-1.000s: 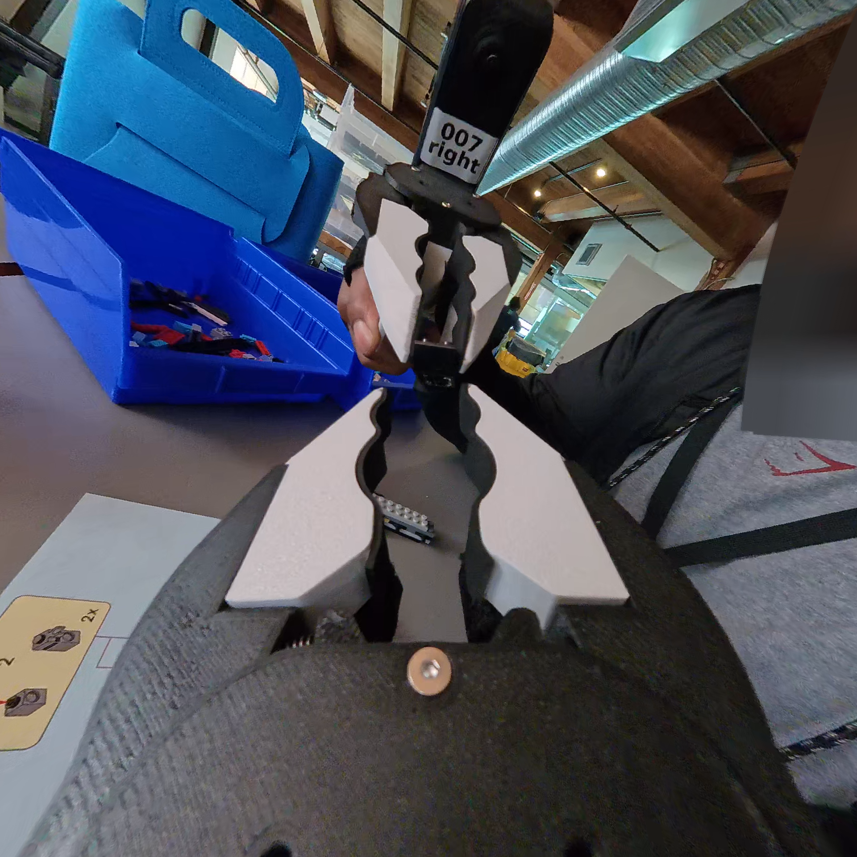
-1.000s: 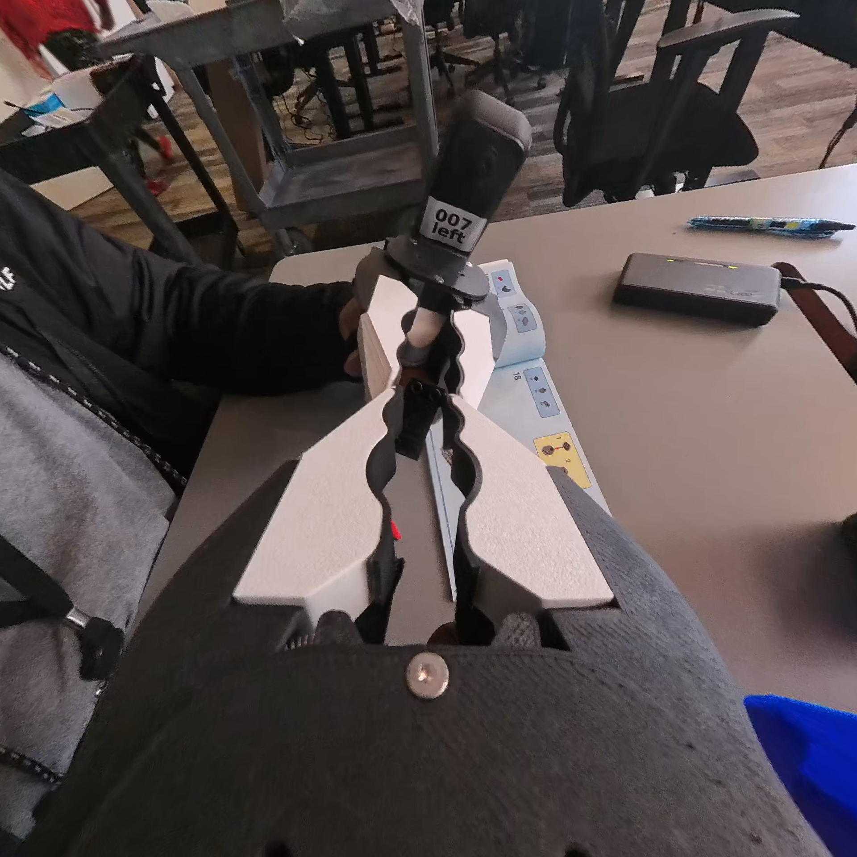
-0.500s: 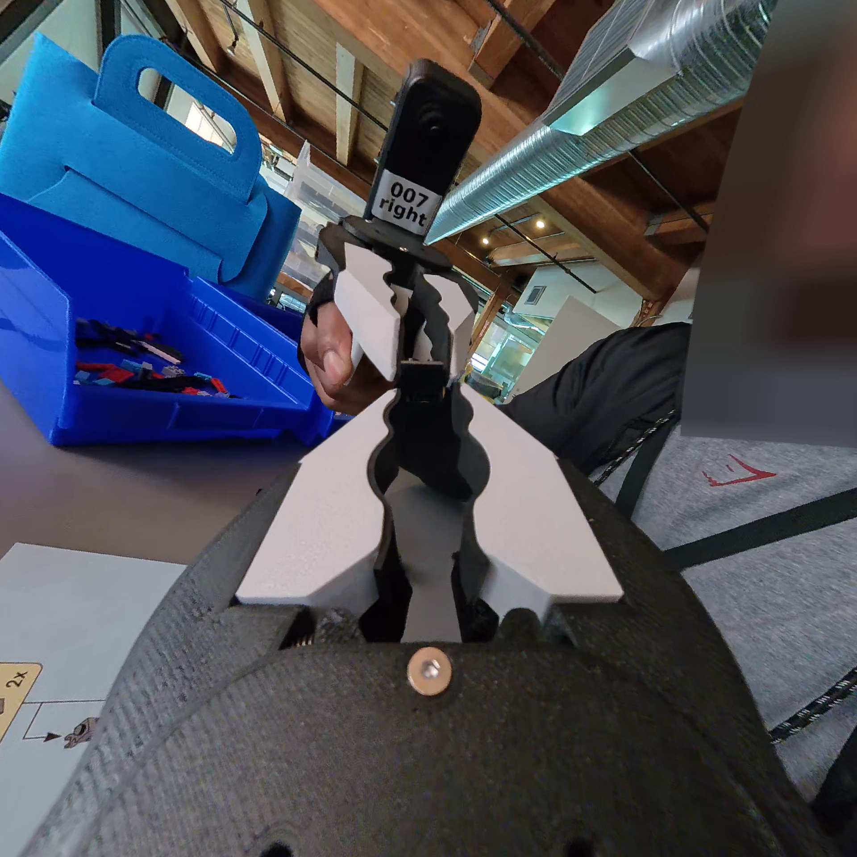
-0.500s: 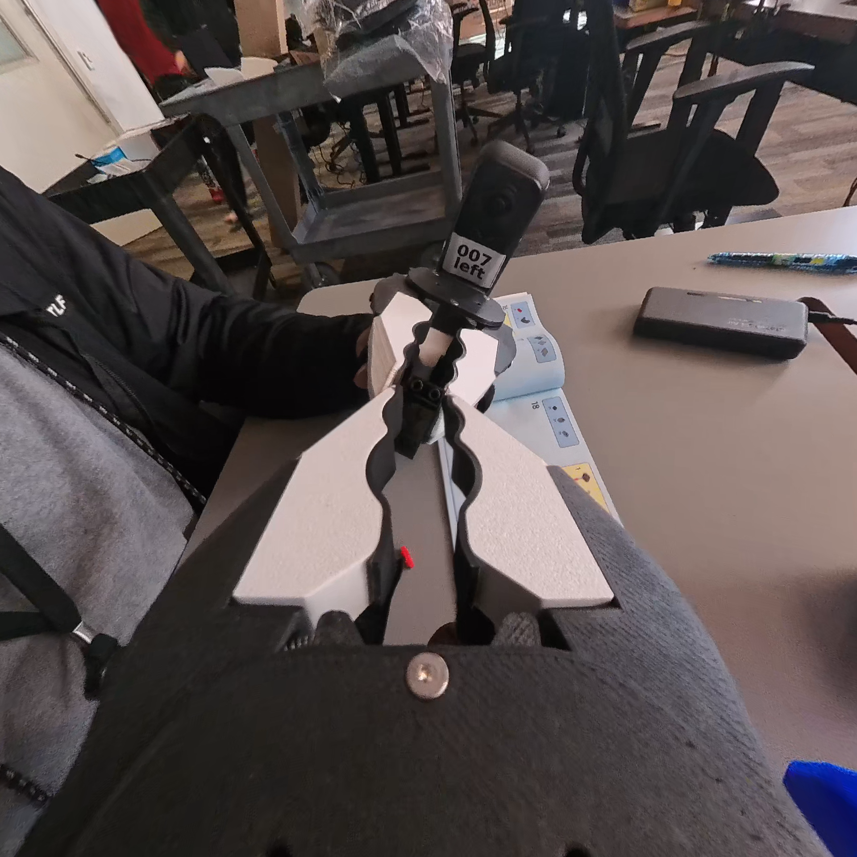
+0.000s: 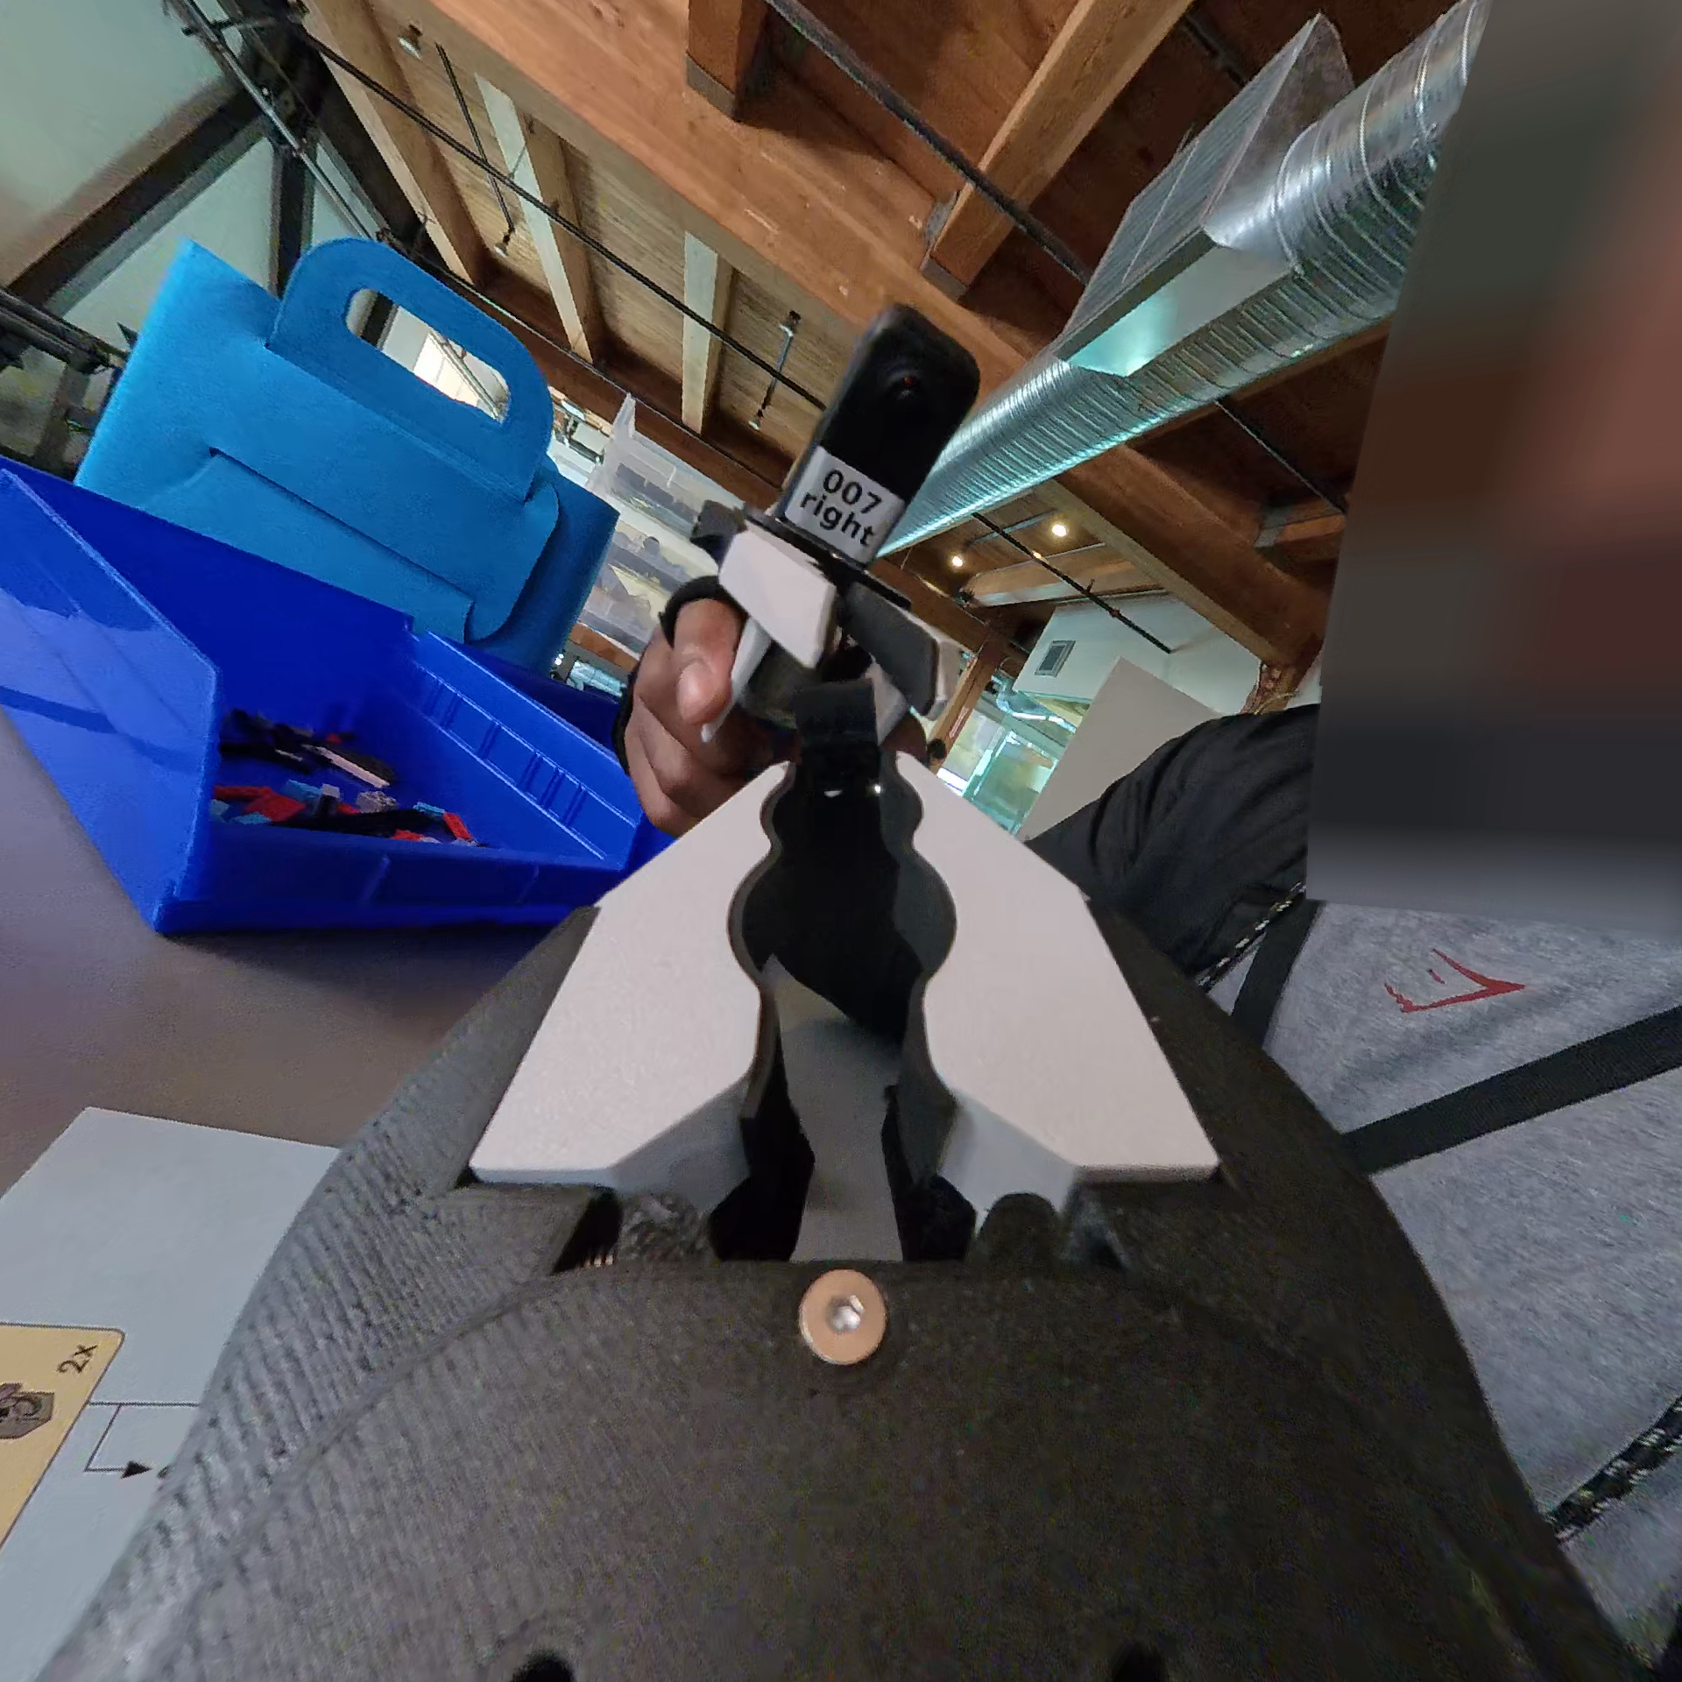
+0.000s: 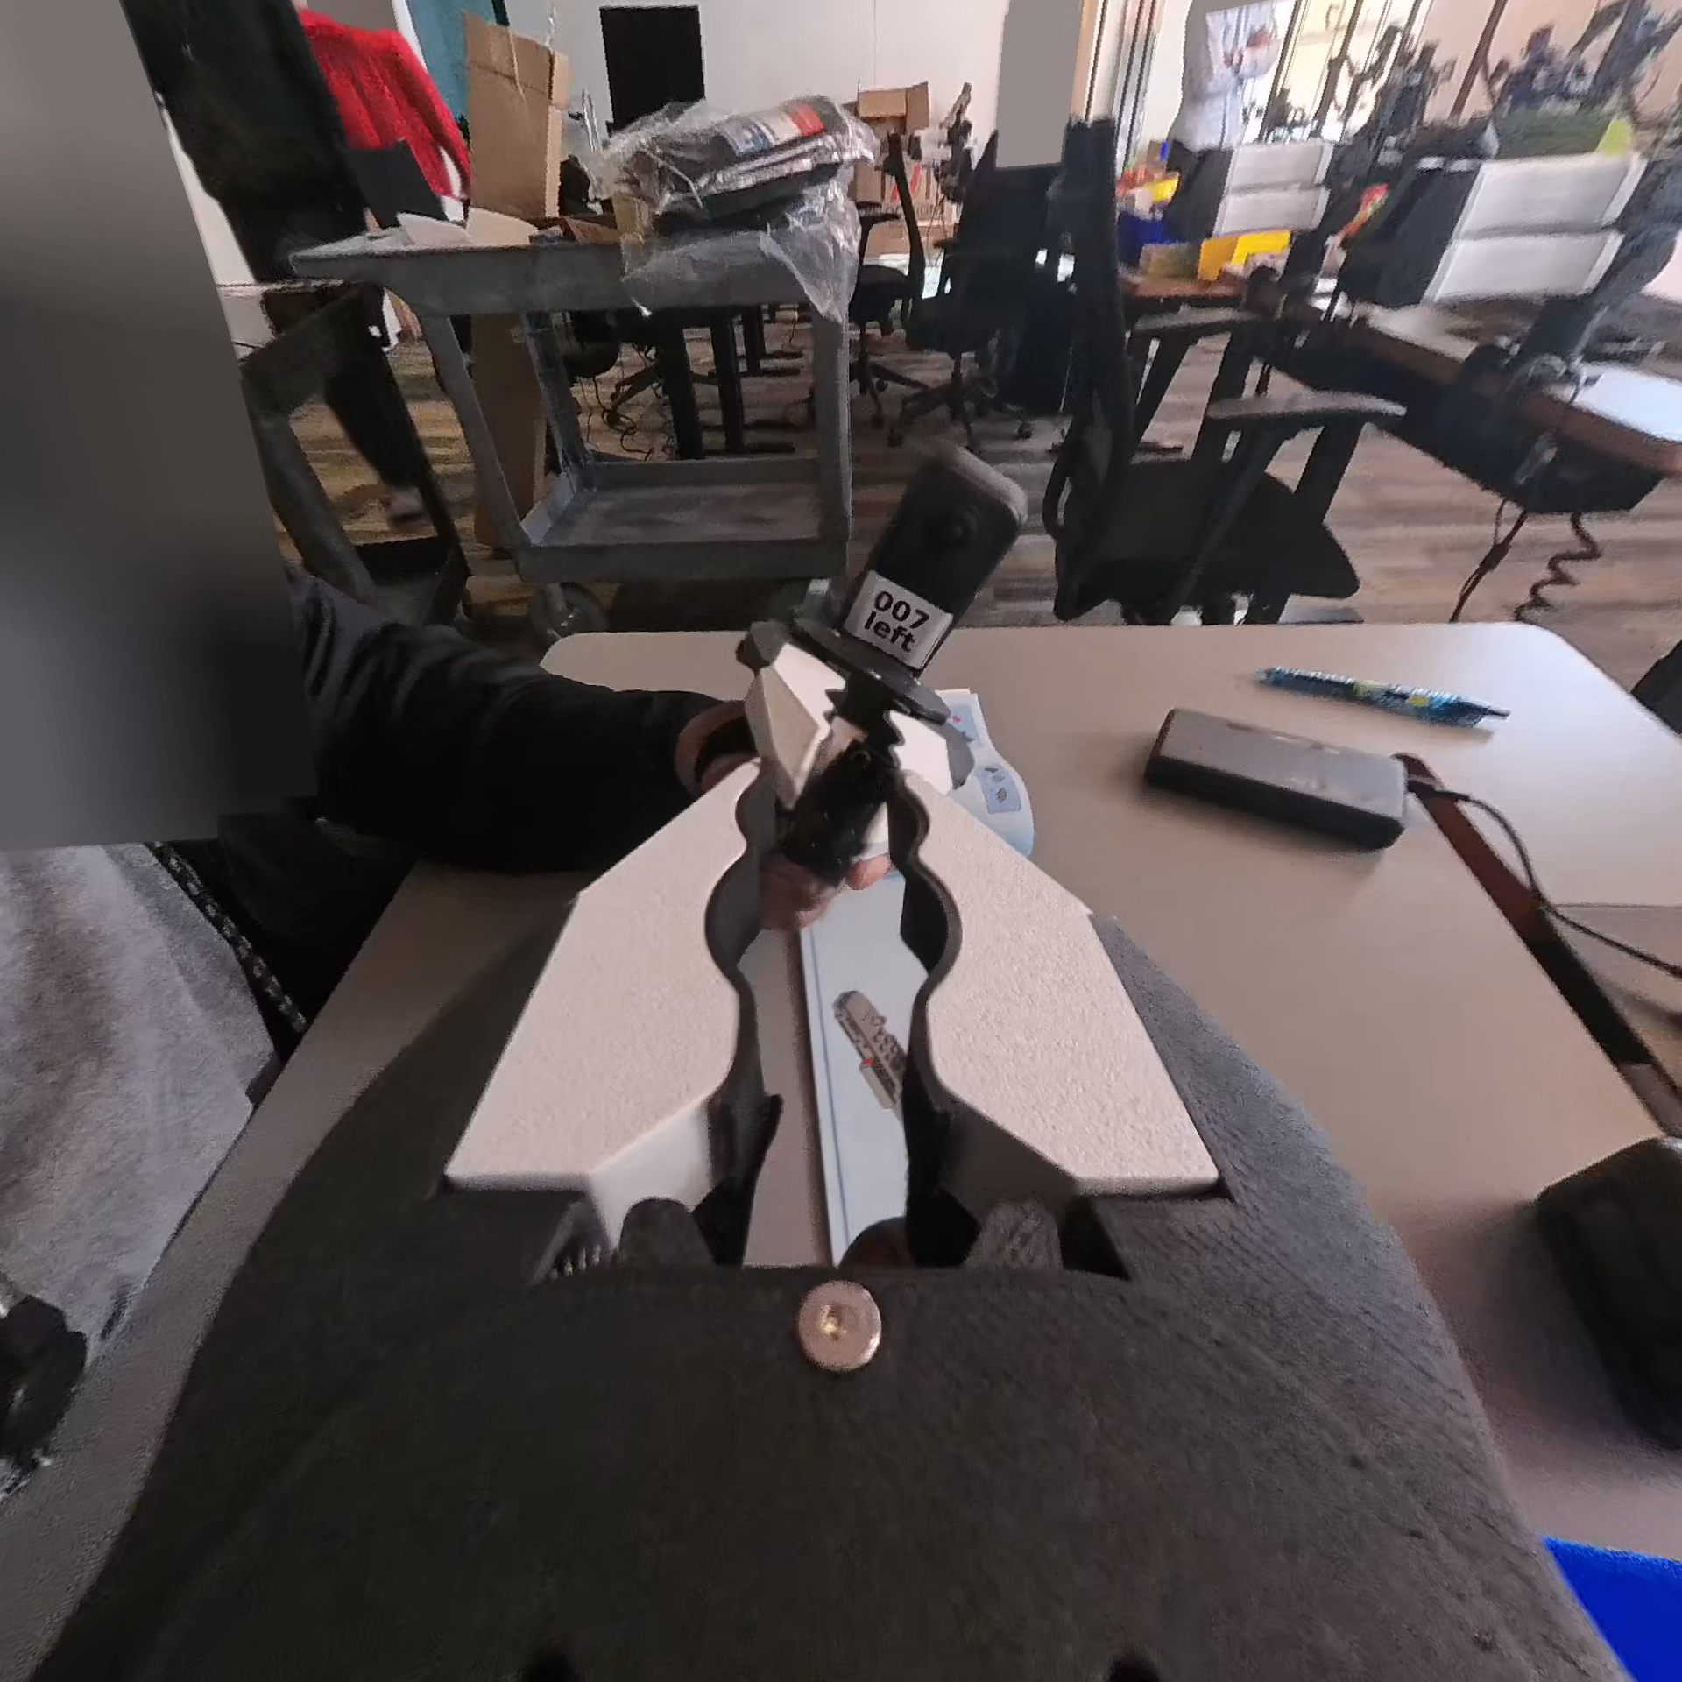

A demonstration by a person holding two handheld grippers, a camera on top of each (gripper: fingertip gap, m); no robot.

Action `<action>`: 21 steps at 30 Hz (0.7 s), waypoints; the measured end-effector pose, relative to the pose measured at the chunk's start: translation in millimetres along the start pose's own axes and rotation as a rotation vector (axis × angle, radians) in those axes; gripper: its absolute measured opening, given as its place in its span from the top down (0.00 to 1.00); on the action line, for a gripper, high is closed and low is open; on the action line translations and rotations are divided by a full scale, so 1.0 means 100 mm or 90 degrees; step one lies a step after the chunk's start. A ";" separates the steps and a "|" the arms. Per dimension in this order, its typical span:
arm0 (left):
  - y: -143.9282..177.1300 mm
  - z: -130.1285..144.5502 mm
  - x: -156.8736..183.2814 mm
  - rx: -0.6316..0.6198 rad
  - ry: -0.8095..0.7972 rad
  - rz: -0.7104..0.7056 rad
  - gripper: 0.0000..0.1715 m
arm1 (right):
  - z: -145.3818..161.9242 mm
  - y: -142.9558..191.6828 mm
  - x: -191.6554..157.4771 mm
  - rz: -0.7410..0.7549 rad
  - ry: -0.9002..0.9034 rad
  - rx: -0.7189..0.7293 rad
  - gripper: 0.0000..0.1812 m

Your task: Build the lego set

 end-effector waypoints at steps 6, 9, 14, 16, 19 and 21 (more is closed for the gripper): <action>0.04 -0.03 -0.01 0.054 0.022 0.013 0.91 | 0.03 -0.03 -0.07 0.028 0.117 -0.021 0.85; 0.06 -0.06 -0.01 0.080 0.031 0.020 0.90 | 0.06 -0.07 -0.10 0.051 0.190 -0.024 0.85; 0.07 -0.06 -0.01 0.087 0.041 0.026 0.90 | 0.06 -0.09 -0.11 0.087 0.244 -0.019 0.88; 0.06 -0.05 -0.02 0.083 0.043 0.028 0.90 | 0.06 -0.09 -0.12 0.093 0.261 -0.020 0.89; 0.04 -0.03 -0.02 0.066 0.050 0.032 0.90 | 0.05 -0.07 -0.13 0.099 0.278 -0.022 0.91; 0.02 -0.01 -0.02 0.060 0.051 0.036 0.90 | 0.04 -0.06 -0.14 0.093 0.283 -0.022 0.91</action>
Point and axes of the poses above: each gripper's, where its closed fingertips meet, y back along the fingers, z out of its underside, x = y × z across the jaws, the point moved 10 cm from there along y, back along the fingers, and after that the axes turned 2 degrees about -z, right-handed, at the moved point
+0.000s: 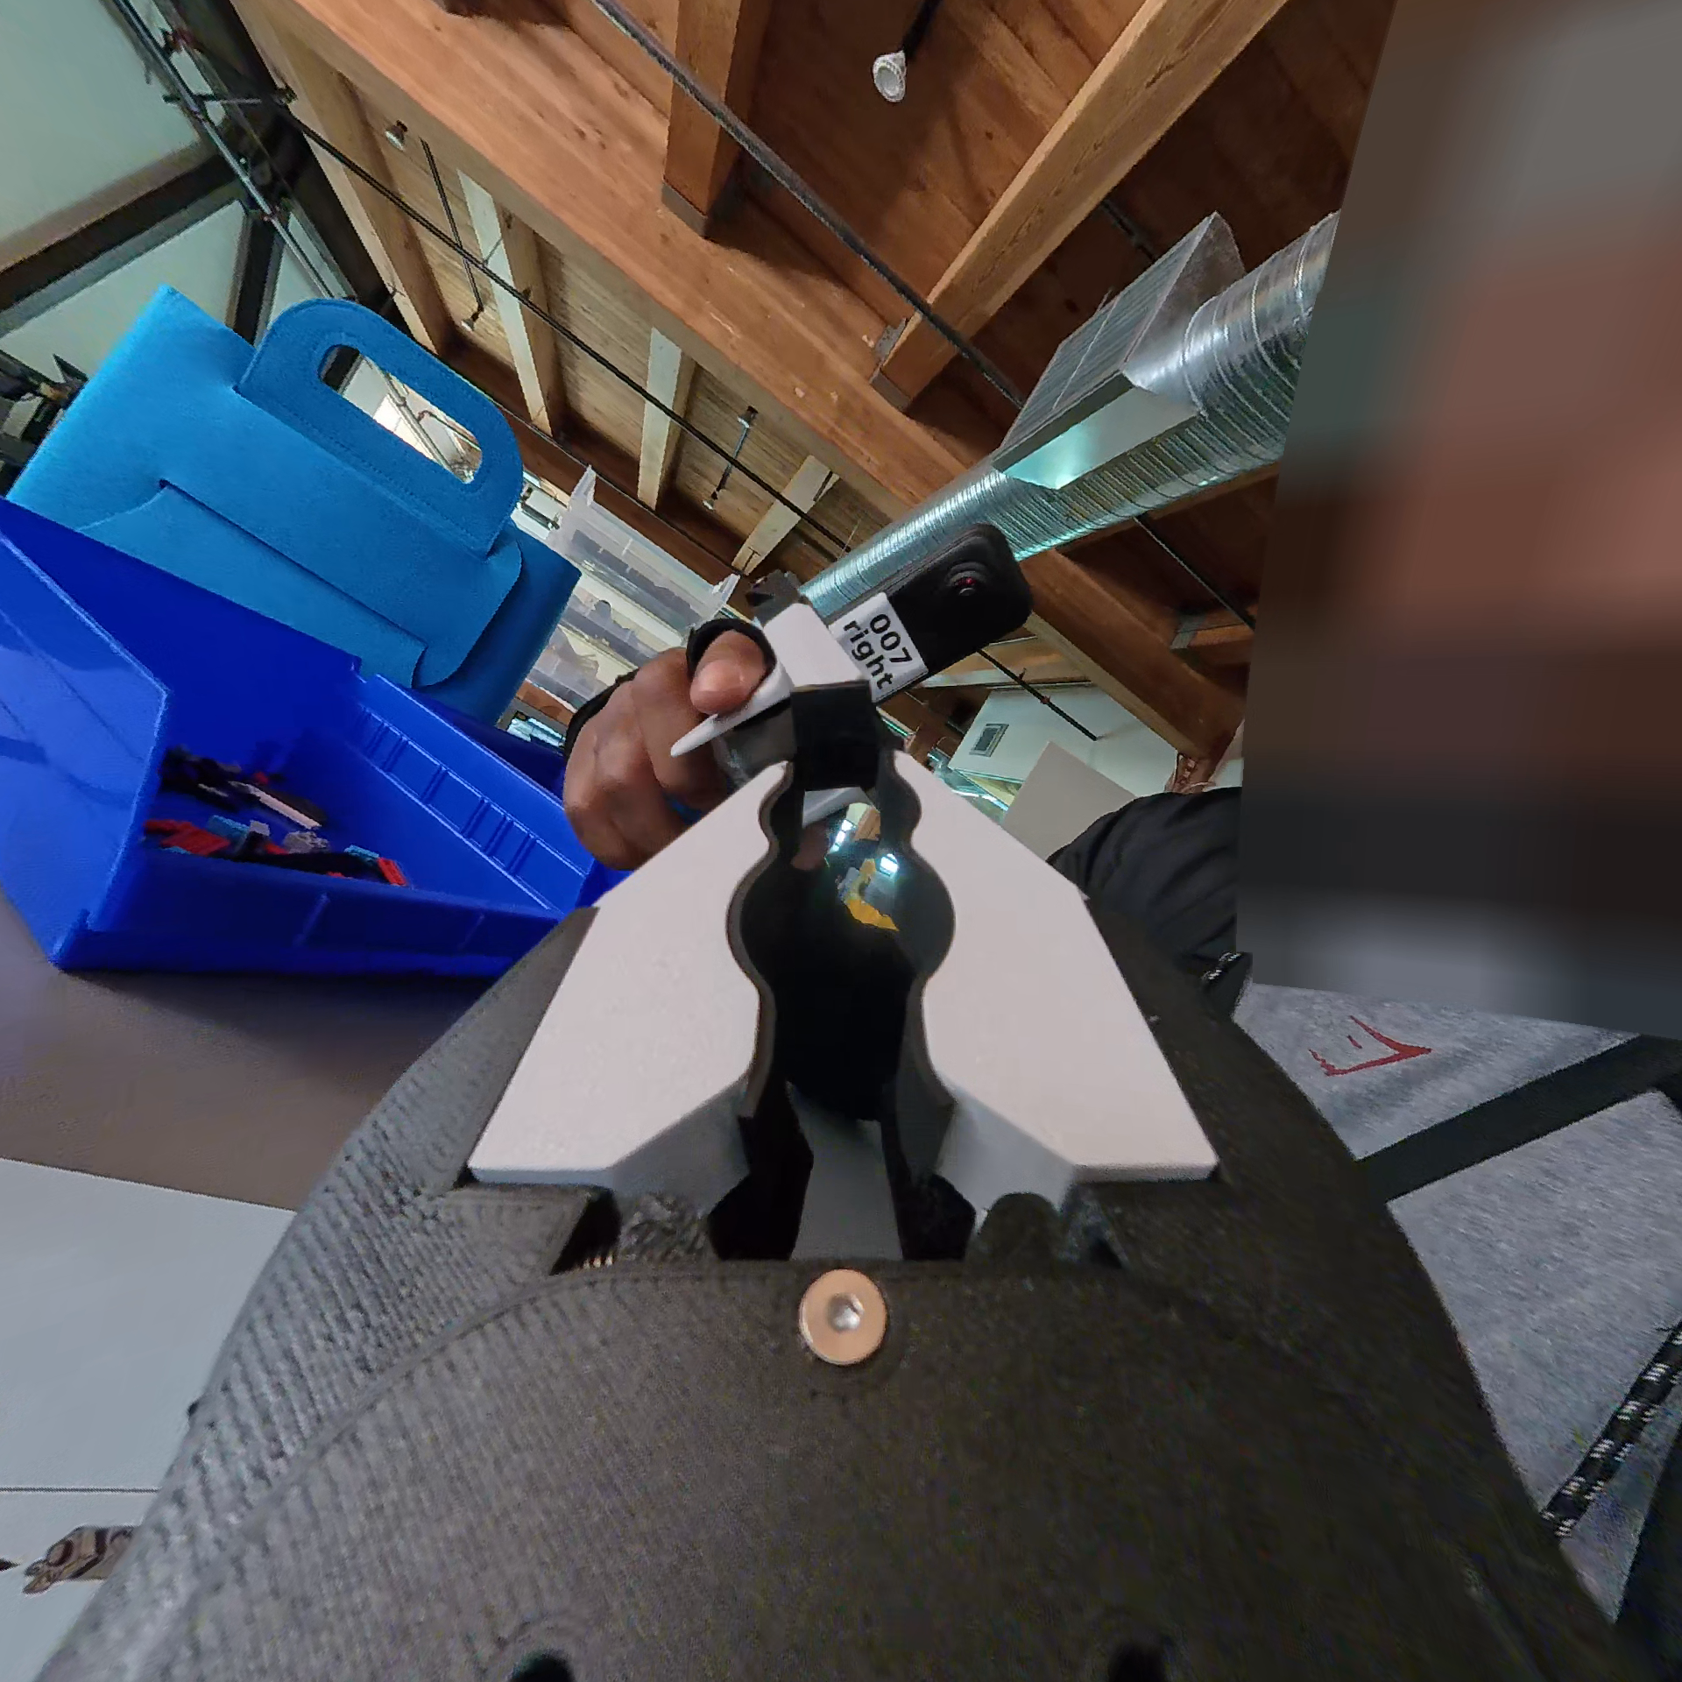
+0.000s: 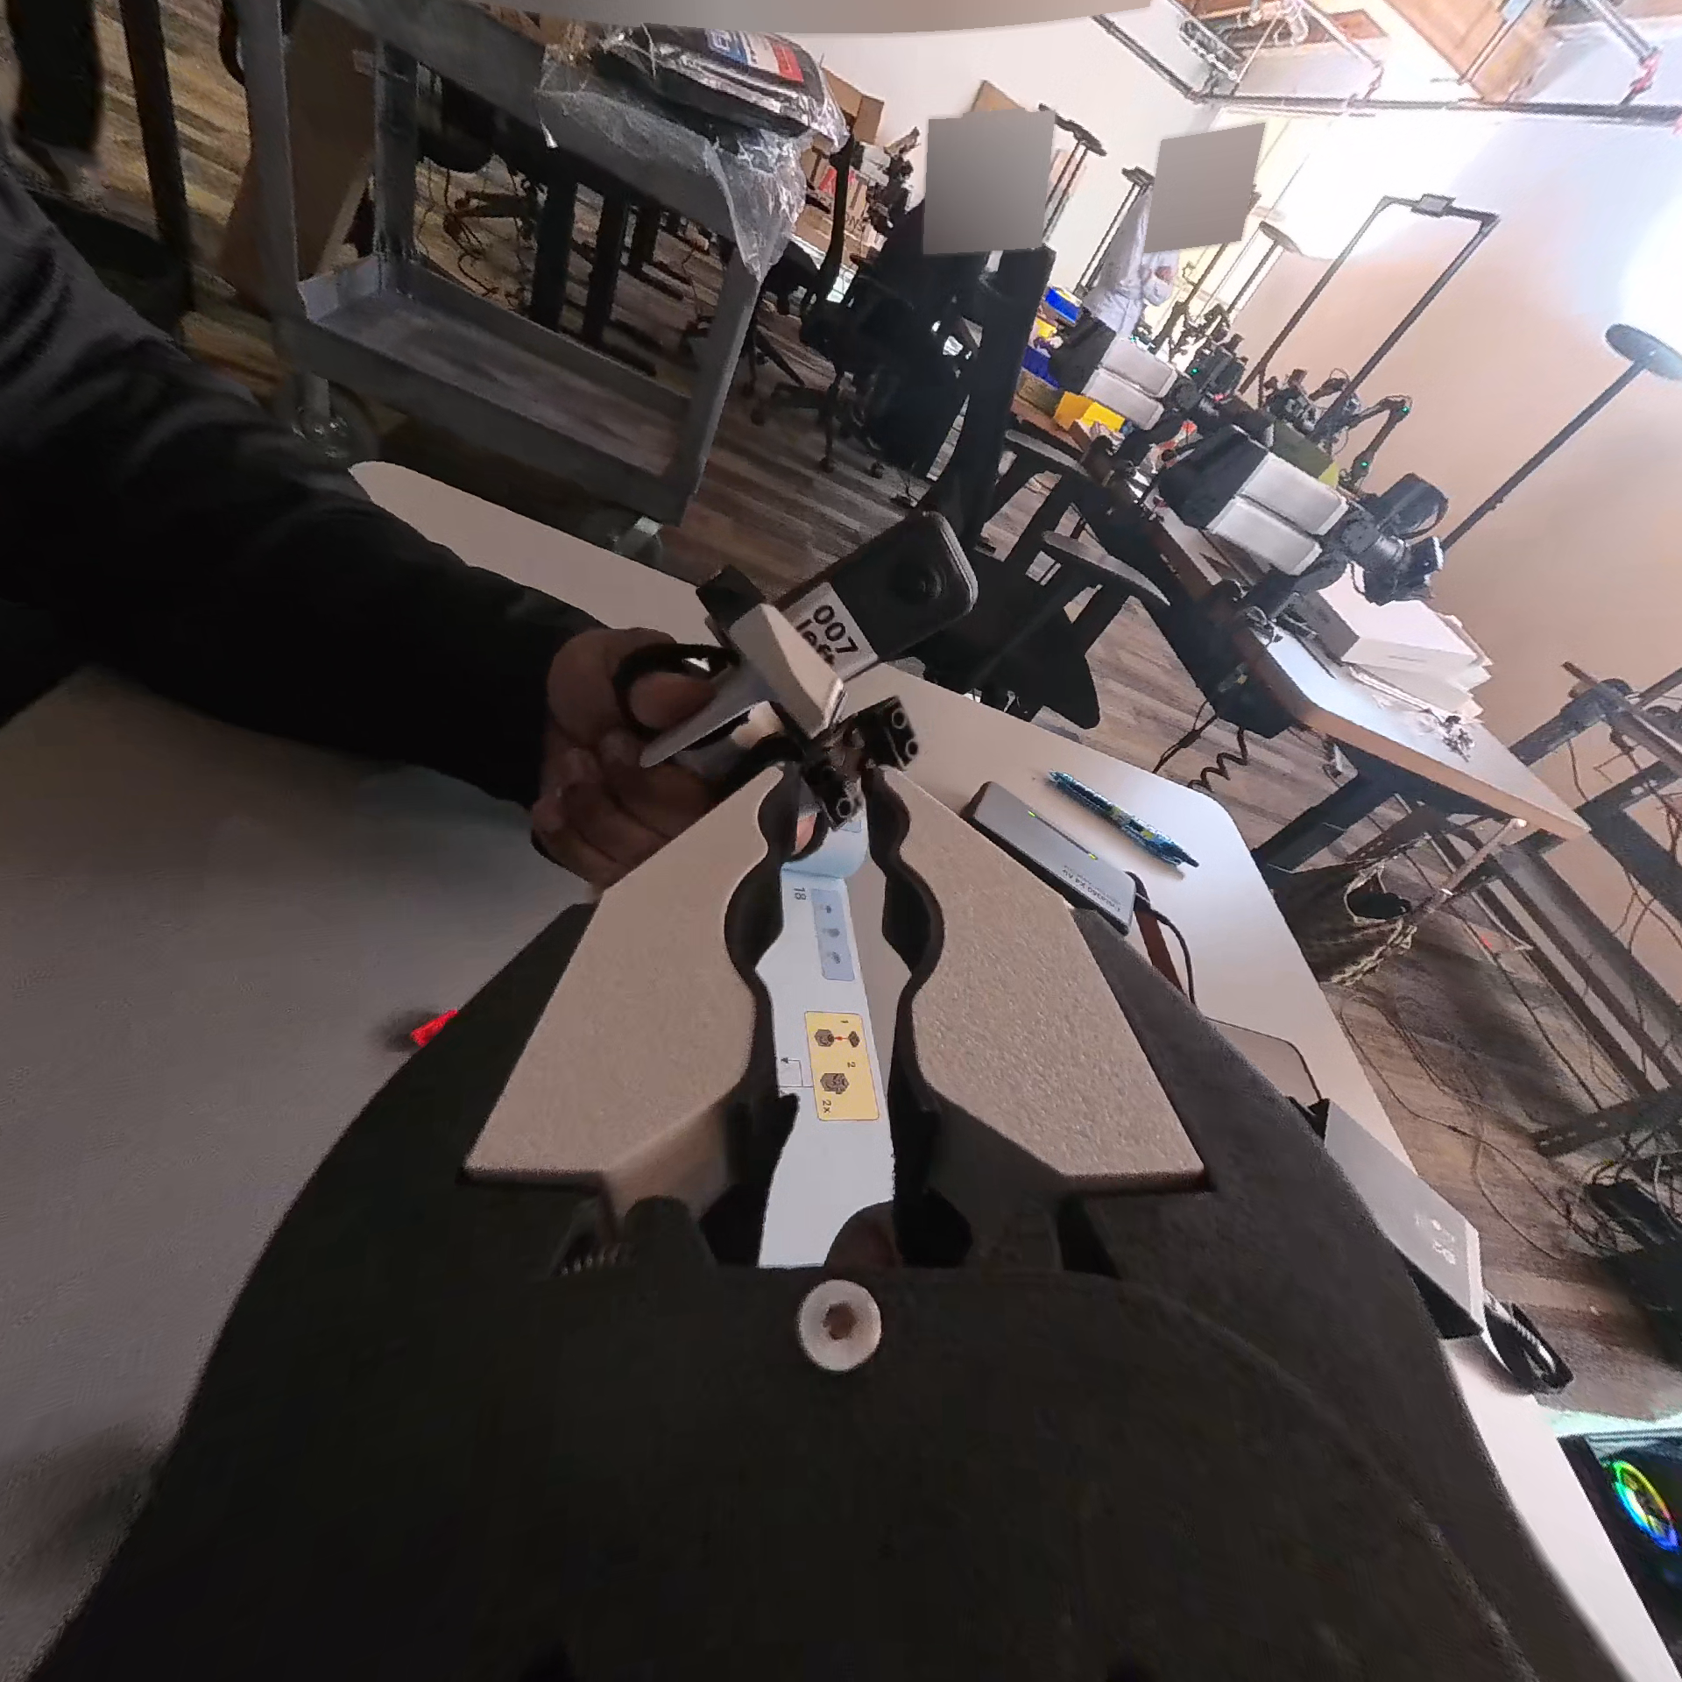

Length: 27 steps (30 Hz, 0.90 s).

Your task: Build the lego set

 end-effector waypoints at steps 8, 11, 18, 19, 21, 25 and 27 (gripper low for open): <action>-0.02 0.02 0.00 -0.019 -0.005 0.002 0.90 | -0.01 0.04 0.00 -0.005 0.020 -0.001 0.92; -0.02 0.02 0.01 -0.020 -0.013 0.000 0.90 | -0.01 0.04 0.00 0.000 0.023 0.004 0.92; 0.00 0.00 0.02 -0.021 -0.026 -0.006 0.90 | 0.00 0.02 0.00 0.017 0.038 0.011 0.92; 0.00 0.00 0.02 -0.022 -0.026 -0.005 0.90 | -0.01 0.02 -0.01 0.019 0.040 0.012 0.92; 0.00 0.00 0.02 -0.023 -0.028 -0.005 0.90 | -0.01 0.02 -0.01 0.022 0.046 0.012 0.92; 0.00 0.00 0.03 -0.024 -0.034 -0.006 0.90 | -0.02 0.02 -0.01 0.026 0.053 0.013 0.92; 0.00 -0.01 0.03 -0.025 -0.040 -0.010 0.90 | -0.01 0.03 -0.01 0.027 0.055 0.012 0.92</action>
Point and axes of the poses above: each gripper's, where its closed fingertips meet, y back along the fingers, z out of its underside, x = y × z across the jaws, the point moved 10 cm from there along y, back along the fingers, and after that the axes turned 2 degrees about -z, right-handed, at the moved point
